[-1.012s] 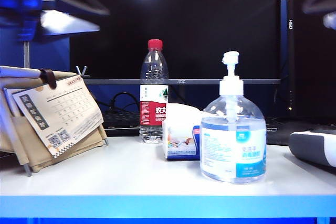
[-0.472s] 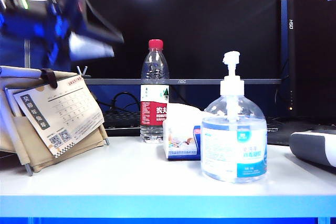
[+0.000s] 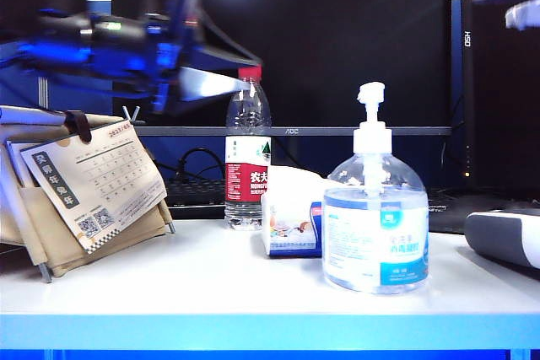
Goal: Pull out a tissue from the tissue dispenser, then press the switch of the alcohol sanitizer bottle to drop some sanitizer on the paper tissue, and finally place the treated tissue on the table.
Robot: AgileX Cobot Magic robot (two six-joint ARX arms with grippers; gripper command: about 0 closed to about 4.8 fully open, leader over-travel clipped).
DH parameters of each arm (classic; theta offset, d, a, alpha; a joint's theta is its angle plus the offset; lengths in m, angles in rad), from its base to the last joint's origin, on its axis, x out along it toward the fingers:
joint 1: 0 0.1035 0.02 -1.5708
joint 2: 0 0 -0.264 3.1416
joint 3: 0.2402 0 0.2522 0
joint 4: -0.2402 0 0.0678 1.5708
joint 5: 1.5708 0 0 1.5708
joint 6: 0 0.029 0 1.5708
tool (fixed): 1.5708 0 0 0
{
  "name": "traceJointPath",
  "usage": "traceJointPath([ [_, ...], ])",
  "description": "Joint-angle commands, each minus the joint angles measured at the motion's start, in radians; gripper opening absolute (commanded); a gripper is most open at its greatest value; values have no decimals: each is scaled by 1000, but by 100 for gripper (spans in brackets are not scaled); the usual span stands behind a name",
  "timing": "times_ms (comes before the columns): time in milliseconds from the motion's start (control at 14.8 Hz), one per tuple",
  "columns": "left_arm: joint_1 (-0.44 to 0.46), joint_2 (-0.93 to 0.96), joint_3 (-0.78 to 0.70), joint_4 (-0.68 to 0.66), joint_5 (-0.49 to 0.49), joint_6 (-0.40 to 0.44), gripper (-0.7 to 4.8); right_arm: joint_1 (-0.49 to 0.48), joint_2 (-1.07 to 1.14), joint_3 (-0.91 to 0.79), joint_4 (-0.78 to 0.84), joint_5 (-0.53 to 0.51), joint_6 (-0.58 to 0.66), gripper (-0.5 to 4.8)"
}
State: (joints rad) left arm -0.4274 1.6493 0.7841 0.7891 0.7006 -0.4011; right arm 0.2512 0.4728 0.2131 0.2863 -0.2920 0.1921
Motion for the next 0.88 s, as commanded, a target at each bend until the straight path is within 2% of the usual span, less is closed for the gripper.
traceJointPath([
  [67,-29,2,10,-90,-100,79,204,1,2,3,34,-3,-2,272],
  [135,-29,6,10,-138,-165,89,204,1,2,3,38,-3,-2,272],
  [270,-29,48,21,-145,-167,106,204,1,2,3,39,-4,-2,272],
  [472,-38,122,71,-153,-120,101,204,0,2,3,40,-3,-2,271],
  [742,-39,140,97,-206,-184,137,205,0,2,3,40,-4,-2,271],
  [877,-41,189,99,-207,-180,135,205,0,2,3,40,-3,-2,271],
])
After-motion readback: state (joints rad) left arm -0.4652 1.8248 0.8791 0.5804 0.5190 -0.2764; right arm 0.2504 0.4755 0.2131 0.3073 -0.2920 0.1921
